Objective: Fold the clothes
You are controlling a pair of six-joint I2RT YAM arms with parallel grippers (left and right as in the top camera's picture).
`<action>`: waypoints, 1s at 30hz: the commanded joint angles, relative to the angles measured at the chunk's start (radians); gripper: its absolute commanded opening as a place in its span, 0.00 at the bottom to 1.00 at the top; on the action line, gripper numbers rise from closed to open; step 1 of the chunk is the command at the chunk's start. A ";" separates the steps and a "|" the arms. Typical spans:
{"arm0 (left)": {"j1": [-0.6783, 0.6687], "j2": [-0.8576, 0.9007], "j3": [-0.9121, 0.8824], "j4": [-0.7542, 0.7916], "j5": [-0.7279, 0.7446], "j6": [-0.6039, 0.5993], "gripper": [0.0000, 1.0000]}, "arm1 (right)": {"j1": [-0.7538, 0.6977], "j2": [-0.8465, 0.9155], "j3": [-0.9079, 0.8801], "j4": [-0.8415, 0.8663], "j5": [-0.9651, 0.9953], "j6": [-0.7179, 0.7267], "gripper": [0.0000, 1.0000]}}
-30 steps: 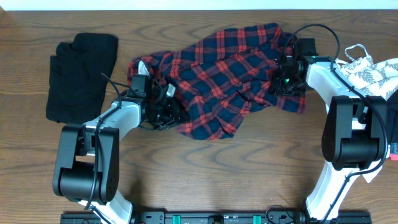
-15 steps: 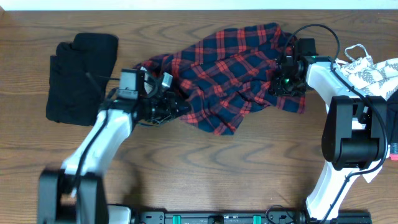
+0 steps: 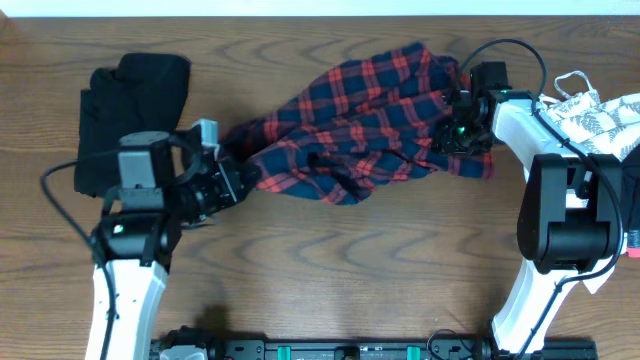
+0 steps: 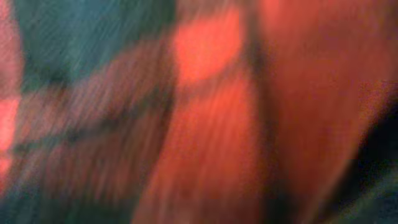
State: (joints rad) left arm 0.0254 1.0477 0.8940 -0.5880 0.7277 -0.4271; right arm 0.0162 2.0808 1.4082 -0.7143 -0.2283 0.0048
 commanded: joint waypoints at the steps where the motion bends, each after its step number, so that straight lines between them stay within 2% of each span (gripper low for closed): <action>1: 0.056 -0.031 0.000 -0.025 -0.034 -0.005 0.06 | -0.004 0.061 -0.027 -0.022 0.023 -0.006 0.38; 8: 0.204 -0.040 0.000 -0.172 -0.028 0.050 0.06 | -0.005 0.061 -0.027 -0.026 0.046 -0.006 0.38; 11: 0.239 -0.038 0.000 -0.244 0.060 0.094 0.06 | -0.005 0.061 -0.027 -0.030 0.072 -0.006 0.38; 16: 0.237 -0.034 0.000 -0.344 0.190 0.101 0.06 | -0.005 0.061 -0.027 -0.021 0.075 -0.004 0.38; 18: 0.237 -0.034 0.000 -0.369 0.211 0.102 0.06 | -0.005 0.061 -0.027 -0.023 0.074 -0.001 0.36; 20: 0.237 -0.034 0.000 -0.380 0.215 0.107 0.06 | -0.005 0.061 -0.027 -0.032 0.074 0.006 0.27; 21: 0.237 -0.034 0.000 -0.380 0.214 0.116 0.06 | -0.005 0.058 -0.026 -0.038 0.066 0.017 0.26; 26: 0.237 -0.034 0.000 -0.368 0.210 0.120 0.06 | -0.003 -0.002 -0.026 -0.061 0.008 0.034 0.36; 30: 0.237 -0.031 0.000 -0.365 0.183 0.120 0.06 | -0.001 -0.127 -0.026 -0.073 0.011 0.035 0.42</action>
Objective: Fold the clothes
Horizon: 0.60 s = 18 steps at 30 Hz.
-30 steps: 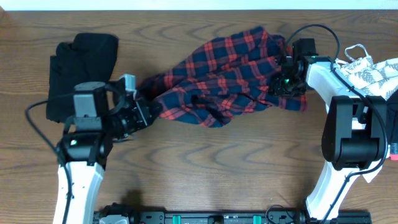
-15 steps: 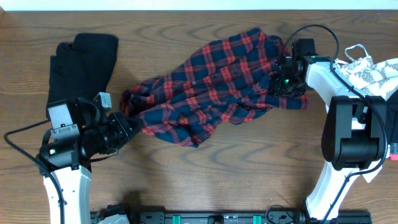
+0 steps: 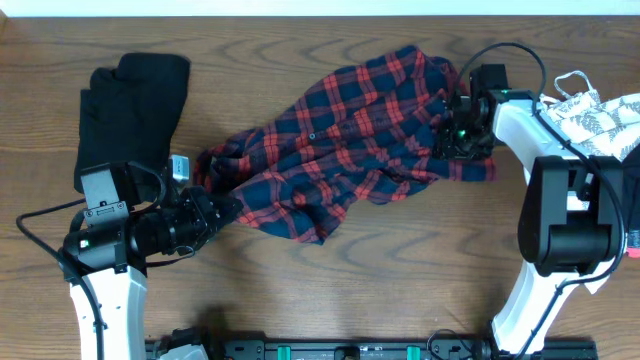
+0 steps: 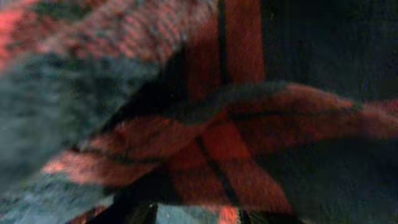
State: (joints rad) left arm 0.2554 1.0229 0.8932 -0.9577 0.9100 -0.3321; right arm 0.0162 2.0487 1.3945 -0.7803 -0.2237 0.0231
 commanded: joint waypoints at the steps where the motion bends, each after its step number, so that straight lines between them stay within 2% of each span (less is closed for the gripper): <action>1: 0.007 -0.005 0.001 0.005 -0.004 0.025 0.06 | -0.001 -0.128 -0.013 -0.007 0.007 0.017 0.43; 3: 0.007 -0.004 0.001 0.006 -0.006 0.025 0.06 | -0.002 -0.195 -0.013 -0.001 0.011 0.017 0.47; 6: 0.007 -0.004 0.001 0.016 -0.006 0.025 0.06 | -0.003 -0.283 -0.013 0.025 0.011 0.017 0.64; 7: 0.007 -0.004 0.001 0.019 -0.006 0.025 0.06 | -0.003 -0.297 -0.013 0.033 0.011 0.017 0.66; 13: 0.007 -0.004 0.001 0.025 -0.010 0.025 0.06 | -0.002 -0.269 -0.013 0.031 -0.002 0.017 0.71; 18: 0.007 -0.004 0.001 0.031 -0.055 0.025 0.06 | -0.002 -0.204 -0.013 0.062 -0.106 0.013 0.73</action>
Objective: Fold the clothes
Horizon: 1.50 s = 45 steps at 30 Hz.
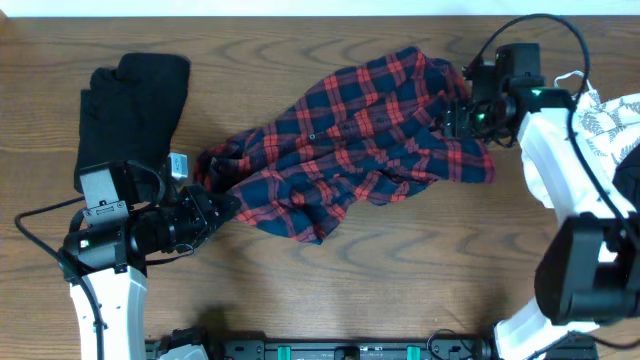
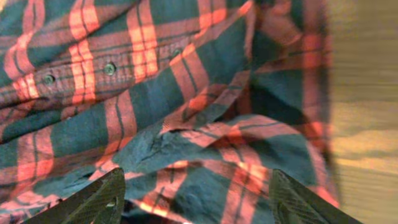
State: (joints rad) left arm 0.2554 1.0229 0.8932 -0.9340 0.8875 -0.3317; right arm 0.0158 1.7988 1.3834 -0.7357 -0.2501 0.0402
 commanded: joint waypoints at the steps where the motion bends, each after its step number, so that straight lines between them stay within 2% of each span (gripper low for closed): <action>1: 0.007 -0.004 0.001 0.012 -0.044 0.024 0.06 | -0.002 0.055 -0.002 0.031 -0.093 -0.005 0.73; 11: 0.007 -0.004 0.001 0.036 -0.063 0.024 0.06 | -0.001 0.131 -0.002 0.135 -0.205 -0.019 0.75; 39: 0.007 -0.004 0.001 0.039 -0.063 0.024 0.06 | 0.037 0.200 -0.006 0.137 -0.269 0.034 0.73; 42: 0.007 -0.004 0.001 0.042 -0.063 0.024 0.06 | 0.058 0.200 -0.006 0.178 -0.249 0.067 0.70; 43: 0.007 -0.004 0.001 0.042 -0.063 0.024 0.06 | 0.063 0.200 -0.006 0.191 -0.222 0.090 0.67; 44: 0.007 -0.004 0.001 0.042 -0.063 0.024 0.06 | 0.064 0.200 -0.006 0.198 -0.196 0.108 0.61; 45: 0.007 -0.004 0.001 0.042 -0.063 0.024 0.06 | 0.065 0.200 -0.006 0.202 -0.166 0.130 0.50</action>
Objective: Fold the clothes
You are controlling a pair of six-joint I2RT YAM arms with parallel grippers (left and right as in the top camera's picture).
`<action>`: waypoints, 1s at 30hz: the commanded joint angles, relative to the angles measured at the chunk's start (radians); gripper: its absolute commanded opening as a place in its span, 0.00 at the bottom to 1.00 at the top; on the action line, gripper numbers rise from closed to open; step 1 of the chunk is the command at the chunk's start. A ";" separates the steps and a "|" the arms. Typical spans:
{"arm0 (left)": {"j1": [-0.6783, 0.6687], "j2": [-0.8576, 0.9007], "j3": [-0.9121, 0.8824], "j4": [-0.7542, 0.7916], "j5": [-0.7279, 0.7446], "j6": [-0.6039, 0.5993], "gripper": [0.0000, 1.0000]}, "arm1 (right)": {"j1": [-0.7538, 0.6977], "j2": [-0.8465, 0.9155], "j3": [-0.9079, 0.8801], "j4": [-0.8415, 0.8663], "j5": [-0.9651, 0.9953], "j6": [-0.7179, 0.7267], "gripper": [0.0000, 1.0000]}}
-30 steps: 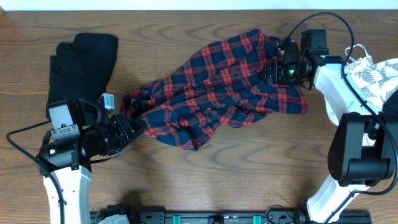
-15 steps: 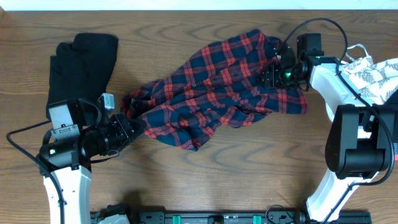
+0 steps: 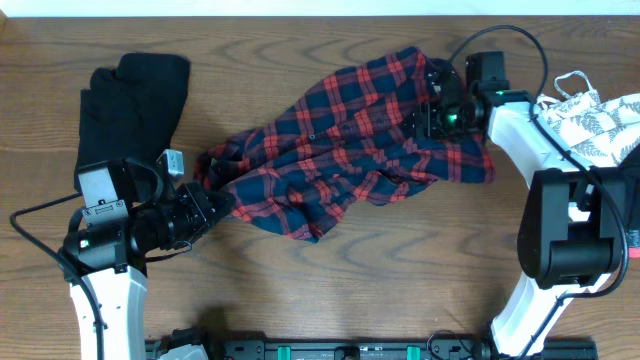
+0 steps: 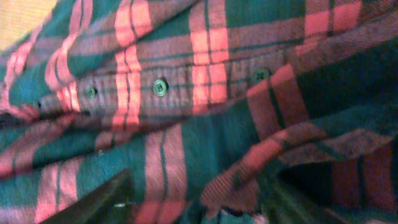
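A red and navy plaid shirt (image 3: 350, 150) lies crumpled across the middle of the table. My left gripper (image 3: 212, 203) is at the shirt's left end, shut on a bunch of that fabric. Over the shirt's upper right part sits my right gripper (image 3: 432, 112). In the right wrist view the gripper (image 4: 196, 202) is open and close to the cloth. Its fingers (image 4: 106, 199) stand wide apart, just below the button placket (image 4: 160, 86). Plaid fabric fills that whole view.
A black garment (image 3: 130, 110) lies in a heap at the far left, just behind my left arm. A white cloth with a leaf print (image 3: 595, 120) sits at the right edge by my right arm. Bare wooden table (image 3: 350, 280) runs along the front.
My right gripper has moved left from the shirt's right edge and now sits lower, close over the buttons, still open. The left gripper and the shirt have hardly moved.
At first each gripper was at one end of the bunched shirt, fabric pressed against the right camera. Then the left gripper was lower and further left with its end, the shirt stretched longer. Later the right gripper stood open above the shirt's right end, and now over the placket.
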State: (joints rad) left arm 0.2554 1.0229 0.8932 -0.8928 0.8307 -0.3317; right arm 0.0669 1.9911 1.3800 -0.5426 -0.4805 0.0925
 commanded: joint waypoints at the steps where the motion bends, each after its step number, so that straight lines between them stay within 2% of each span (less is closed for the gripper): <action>1: 0.007 -0.004 0.001 0.000 -0.006 0.024 0.06 | 0.014 0.008 -0.002 0.009 0.089 0.095 0.40; 4: 0.007 -0.004 0.001 0.001 -0.013 0.024 0.06 | 0.011 0.008 -0.002 0.004 0.111 0.102 0.14; 6: 0.007 -0.004 0.001 0.006 -0.013 0.024 0.06 | 0.011 0.008 -0.002 -0.001 0.111 0.101 0.02; 13: 0.007 -0.004 0.001 0.013 -0.013 0.024 0.06 | 0.011 0.007 -0.002 -0.011 0.099 0.081 0.01; 20: 0.007 -0.005 0.001 0.058 -0.013 0.024 0.06 | 0.005 -0.035 -0.002 0.009 -0.027 0.029 0.01; 25: 0.007 -0.005 0.002 0.130 -0.013 0.023 0.06 | -0.003 -0.166 -0.002 -0.016 -0.005 0.010 0.01; 30: 0.007 -0.006 0.033 0.137 -0.012 0.024 0.06 | 0.001 -0.358 -0.002 -0.070 0.122 -0.005 0.01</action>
State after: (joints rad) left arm 0.2554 1.0229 0.8932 -0.7612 0.8230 -0.3313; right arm 0.0750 1.7584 1.3766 -0.5968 -0.4278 0.1173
